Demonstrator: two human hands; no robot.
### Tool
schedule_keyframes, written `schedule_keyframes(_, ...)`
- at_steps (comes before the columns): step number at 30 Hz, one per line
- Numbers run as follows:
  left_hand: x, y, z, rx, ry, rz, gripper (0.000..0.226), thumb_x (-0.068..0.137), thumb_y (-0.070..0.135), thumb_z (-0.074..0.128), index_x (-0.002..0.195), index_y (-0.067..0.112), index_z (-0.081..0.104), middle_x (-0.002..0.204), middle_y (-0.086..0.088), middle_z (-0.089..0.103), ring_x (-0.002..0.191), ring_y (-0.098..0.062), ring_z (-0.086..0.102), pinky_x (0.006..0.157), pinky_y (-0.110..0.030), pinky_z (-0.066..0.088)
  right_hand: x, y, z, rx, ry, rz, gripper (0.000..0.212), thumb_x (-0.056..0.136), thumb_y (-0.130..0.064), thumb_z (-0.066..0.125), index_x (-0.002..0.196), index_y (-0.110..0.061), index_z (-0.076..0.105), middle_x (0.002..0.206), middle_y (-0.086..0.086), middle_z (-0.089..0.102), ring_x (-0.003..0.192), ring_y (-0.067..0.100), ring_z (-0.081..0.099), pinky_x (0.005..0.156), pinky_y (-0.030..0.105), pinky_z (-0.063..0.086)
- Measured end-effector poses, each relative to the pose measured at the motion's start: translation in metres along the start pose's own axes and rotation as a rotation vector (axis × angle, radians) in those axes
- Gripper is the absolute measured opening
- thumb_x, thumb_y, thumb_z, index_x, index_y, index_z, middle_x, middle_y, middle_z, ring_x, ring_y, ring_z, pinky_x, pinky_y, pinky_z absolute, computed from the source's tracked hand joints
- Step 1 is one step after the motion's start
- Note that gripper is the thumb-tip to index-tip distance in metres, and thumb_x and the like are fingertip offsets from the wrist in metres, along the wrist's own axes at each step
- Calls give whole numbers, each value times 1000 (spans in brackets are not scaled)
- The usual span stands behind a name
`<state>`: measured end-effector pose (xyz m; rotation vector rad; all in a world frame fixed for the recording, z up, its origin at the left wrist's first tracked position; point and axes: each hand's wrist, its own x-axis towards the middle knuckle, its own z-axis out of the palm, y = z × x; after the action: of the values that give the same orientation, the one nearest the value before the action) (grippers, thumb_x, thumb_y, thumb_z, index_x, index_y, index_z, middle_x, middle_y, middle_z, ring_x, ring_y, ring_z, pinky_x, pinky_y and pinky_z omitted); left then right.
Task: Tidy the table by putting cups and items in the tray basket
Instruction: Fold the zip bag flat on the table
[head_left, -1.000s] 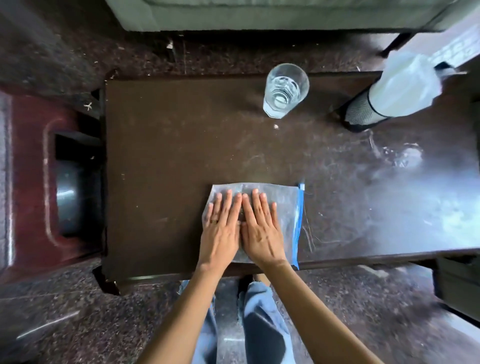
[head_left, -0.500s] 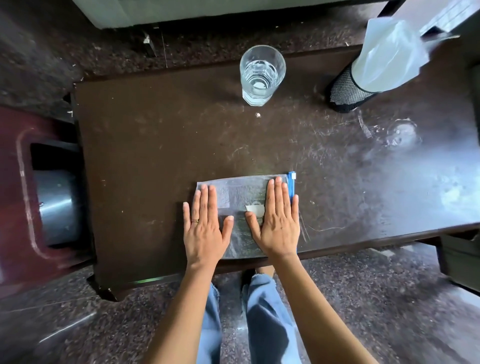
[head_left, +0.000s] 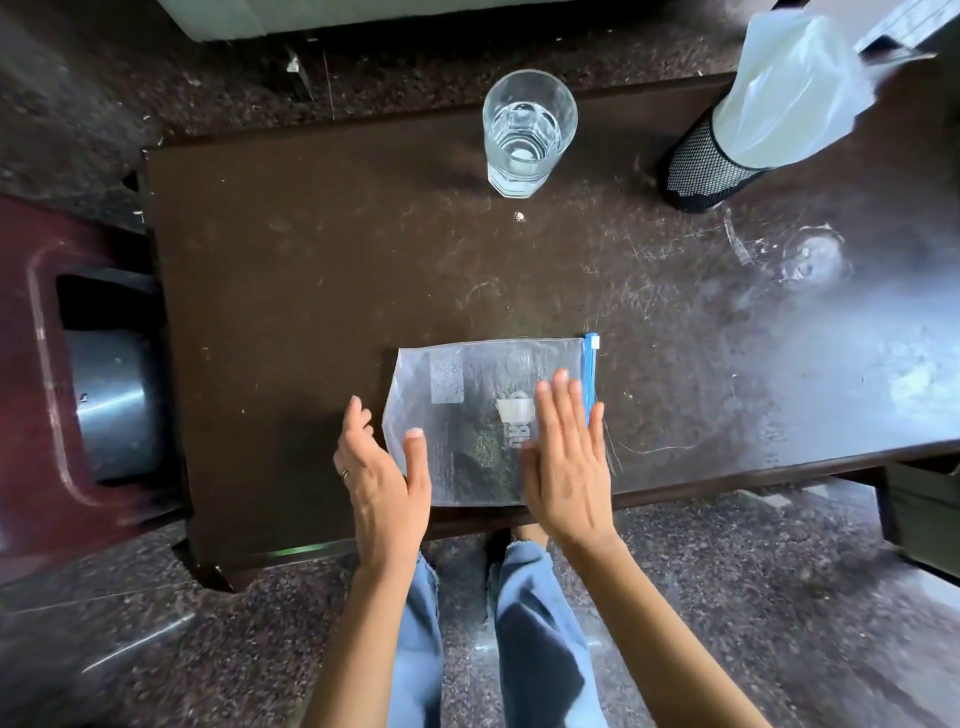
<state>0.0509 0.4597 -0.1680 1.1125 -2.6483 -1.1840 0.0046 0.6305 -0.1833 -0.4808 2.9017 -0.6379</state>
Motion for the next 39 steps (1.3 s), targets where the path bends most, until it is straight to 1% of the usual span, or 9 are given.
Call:
schedule_keyframes(3, -2, 9, 2, -77, -27, -50, 66, 89, 29, 60, 142, 12, 25, 132, -7, 47, 107, -15, 54, 90, -28, 45, -13, -6, 10, -73, -104, -96, 62, 97, -24, 37, 153, -14, 12, 159, 10, 11, 149, 22, 2, 121, 42, -1)
schedule_keyframes(6, 1, 18, 2, -137, -26, -166, 53, 84, 30, 68, 130, 17, 44, 98, 3, 65, 80, -7, 59, 74, -15, 44, -18, -5, 19, -81, -214, -44, 61, 98, -33, 36, 153, -15, 18, 160, 9, 9, 149, 23, 3, 119, 47, 6)
schedule_keyframes(8, 2, 21, 0, -203, -60, -250, 39, 82, 38, 65, 118, 25, 59, 84, 9, 67, 80, -2, 60, 75, -18, 45, -17, -2, 20, -42, -254, -28, 62, 98, -34, 40, 153, -16, 18, 161, 8, 8, 149, 23, 2, 119, 46, 6)
schedule_keyframes(15, 7, 32, 7, -198, -130, -276, 23, 85, 33, 65, 105, 23, 61, 111, 5, 57, 97, -8, 57, 74, -14, 38, -14, 5, 10, 102, -274, -70, 60, 99, -32, 35, 154, -17, 16, 162, 5, 4, 149, 18, 0, 120, 42, 5)
schedule_keyframes(20, 4, 61, 3, -329, -153, -294, 34, 84, 42, 63, 103, 17, 51, 92, 7, 62, 82, -11, 55, 61, -10, 40, -9, 10, -7, 656, -239, 65, 53, 102, -25, 34, 152, -14, 20, 161, 1, 14, 149, 13, 8, 121, 35, 3)
schedule_keyframes(24, -15, 97, 8, -477, -279, -17, 48, 81, 50, 45, 120, 22, 47, 104, 22, 65, 100, 2, 59, 88, -19, 46, -9, 19, -18, 1240, -214, 336, 69, 96, -58, 35, 150, -17, 23, 155, 2, 34, 143, 15, 31, 117, 30, 25)
schedule_keyframes(29, -34, 109, 56, -126, -409, 359, 67, 95, 54, 27, 148, 13, 24, 155, -5, 30, 143, -9, 24, 118, -34, 20, 2, 28, -34, 1517, -190, 565, 87, 89, -71, 33, 144, -4, 35, 145, 12, 47, 136, 28, 41, 114, 42, 32)
schedule_keyframes(33, -37, 101, 86, 0, -486, 431, 70, 94, 60, 8, 149, 17, 1, 159, 0, -1, 147, -6, -7, 119, -26, -8, 6, 43, -42, 1660, -98, 606, 74, 92, -66, 31, 134, -8, 51, 135, 14, 57, 128, 28, 51, 102, 32, 43)
schedule_keyframes(39, -26, 100, 108, 146, -468, 412, 66, 95, 52, 0, 150, 16, 0, 154, 4, -12, 146, -14, -13, 121, -39, -6, 10, 67, -44, 1393, -94, 592, 34, 92, -20, 55, 125, -12, 57, 121, 12, 66, 111, 24, 62, 99, 39, 47)
